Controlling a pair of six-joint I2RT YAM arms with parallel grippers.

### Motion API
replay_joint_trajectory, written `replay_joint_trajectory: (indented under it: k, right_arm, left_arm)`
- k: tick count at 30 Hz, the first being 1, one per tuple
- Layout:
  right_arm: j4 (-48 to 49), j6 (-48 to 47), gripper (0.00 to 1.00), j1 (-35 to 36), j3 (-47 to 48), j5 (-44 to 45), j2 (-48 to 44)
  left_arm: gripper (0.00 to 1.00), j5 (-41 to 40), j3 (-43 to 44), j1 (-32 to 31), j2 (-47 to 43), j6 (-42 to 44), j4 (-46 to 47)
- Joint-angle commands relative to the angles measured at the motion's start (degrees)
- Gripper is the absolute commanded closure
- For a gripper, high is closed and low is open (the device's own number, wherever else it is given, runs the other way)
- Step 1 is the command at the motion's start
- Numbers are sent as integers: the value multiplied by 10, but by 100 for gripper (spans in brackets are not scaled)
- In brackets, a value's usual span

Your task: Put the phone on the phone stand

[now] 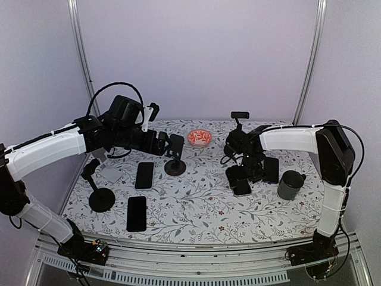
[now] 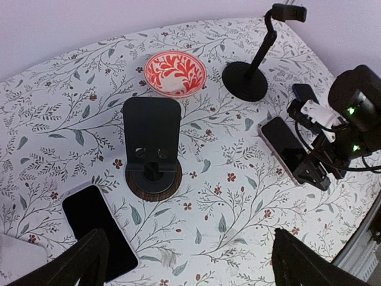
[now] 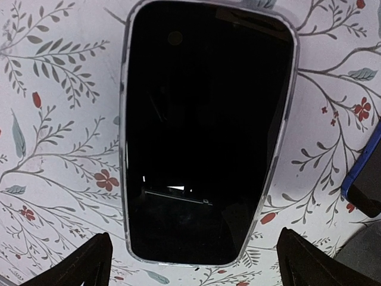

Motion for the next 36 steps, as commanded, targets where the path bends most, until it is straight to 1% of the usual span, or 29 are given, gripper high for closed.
replay_joint_trajectory:
  k: [1, 14, 25, 32, 34, 36]
  right_arm:
    - [-8, -12, 1, -10, 21, 1, 18]
    - [-18, -17, 1, -14, 61, -17, 72]
    - [-28, -12, 0, -15, 58, -25, 91]
    - [-15, -4, 13, -20, 38, -55, 85]
    - [-11, -2, 14, -22, 29, -57, 83]
    - [-6, 0, 10, -23, 21, -65, 83]
  left_arm:
    - [4, -4, 9, 4, -11, 5, -5]
    - [4, -8, 1, 4, -9, 2, -6]
    - [4, -8, -1, 4, -5, 0, -6]
    - [4, -5, 3, 4, 0, 0, -6]
    - [4, -4, 5, 4, 1, 1, -6]
    - [4, -3, 6, 4, 2, 0, -6]
